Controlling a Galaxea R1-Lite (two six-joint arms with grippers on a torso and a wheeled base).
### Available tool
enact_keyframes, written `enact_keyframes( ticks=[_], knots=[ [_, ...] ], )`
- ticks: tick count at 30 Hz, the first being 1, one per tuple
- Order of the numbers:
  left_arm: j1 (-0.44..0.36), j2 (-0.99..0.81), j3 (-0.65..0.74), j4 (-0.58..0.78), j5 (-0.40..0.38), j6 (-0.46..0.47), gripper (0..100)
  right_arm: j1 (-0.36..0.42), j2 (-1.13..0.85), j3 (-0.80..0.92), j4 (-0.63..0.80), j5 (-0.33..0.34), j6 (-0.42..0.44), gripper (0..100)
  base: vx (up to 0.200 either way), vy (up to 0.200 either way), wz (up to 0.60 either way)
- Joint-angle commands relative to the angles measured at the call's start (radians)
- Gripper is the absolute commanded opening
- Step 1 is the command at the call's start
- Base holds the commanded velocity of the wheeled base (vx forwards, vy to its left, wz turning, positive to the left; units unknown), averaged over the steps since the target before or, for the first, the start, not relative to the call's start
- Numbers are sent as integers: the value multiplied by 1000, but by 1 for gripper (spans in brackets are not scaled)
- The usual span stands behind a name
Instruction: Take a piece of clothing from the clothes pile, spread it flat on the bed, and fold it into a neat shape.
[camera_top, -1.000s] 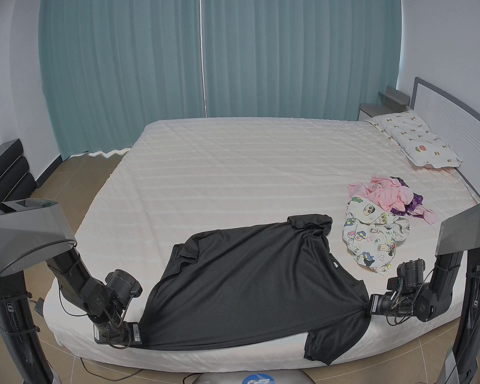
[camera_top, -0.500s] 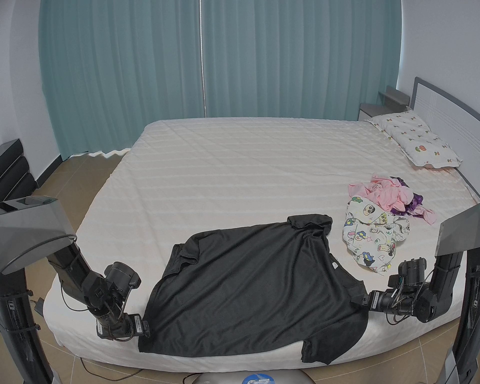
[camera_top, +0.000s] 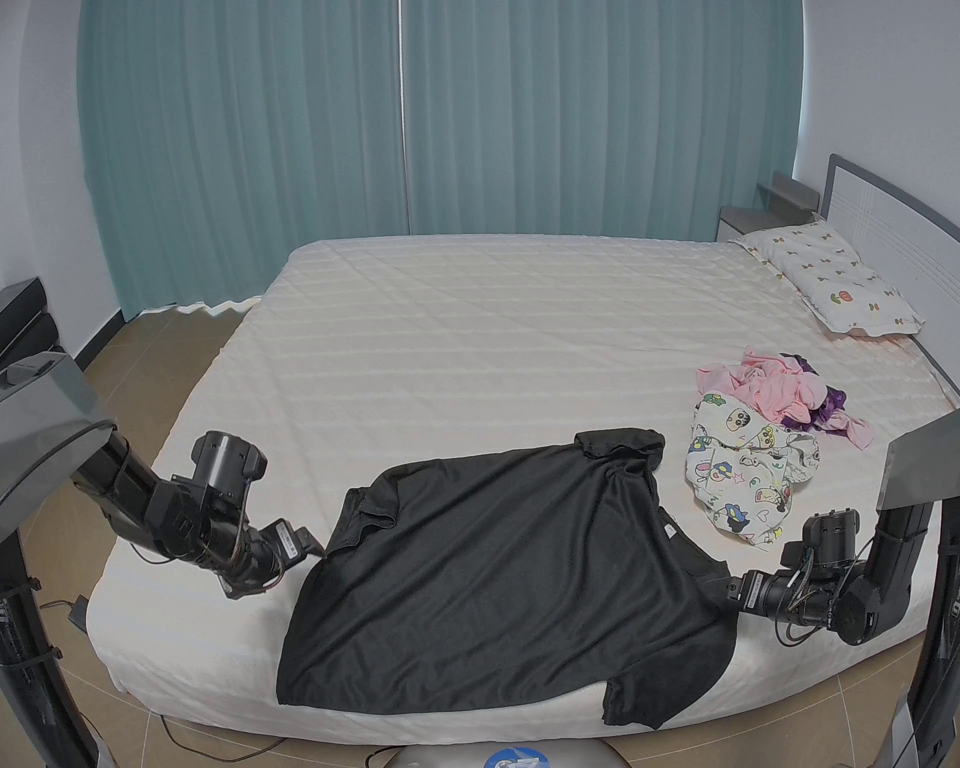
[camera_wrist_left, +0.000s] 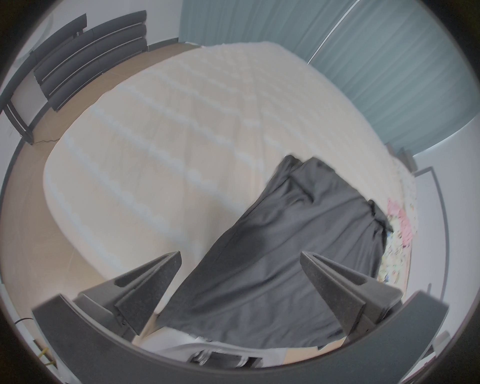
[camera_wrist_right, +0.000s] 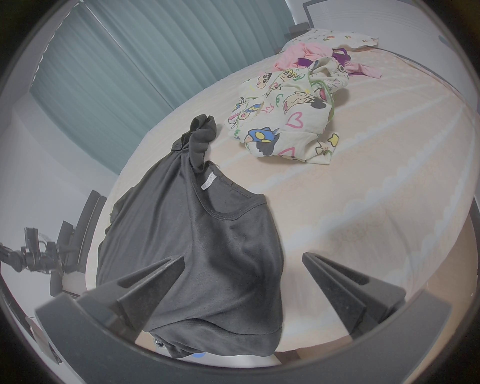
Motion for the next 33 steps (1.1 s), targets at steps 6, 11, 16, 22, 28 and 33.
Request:
enact_keyframes(
  ticks=[6,11,16,22,28,33],
  knots=[
    [-40,185,-444,156,20,-126,100,49,12,39,-62,0,12,100,0,0,0],
    [-58,294,-656,245,22,-156,100,67,38,56,-100,-6,10,100,120,0,0],
    [-81,431,-858,297,36,-158,100,75,75,68,-149,-11,10,100,0,0,0],
    [-101,520,-947,311,91,-159,100,76,80,73,-155,-11,9,100,0,0,0],
    [-106,538,-955,312,97,-159,100,84,84,73,-155,-11,9,100,0,0,0],
    [-115,560,-959,311,100,-156,100,87,84,73,-157,-11,10,100,0,0,0]
  ],
)
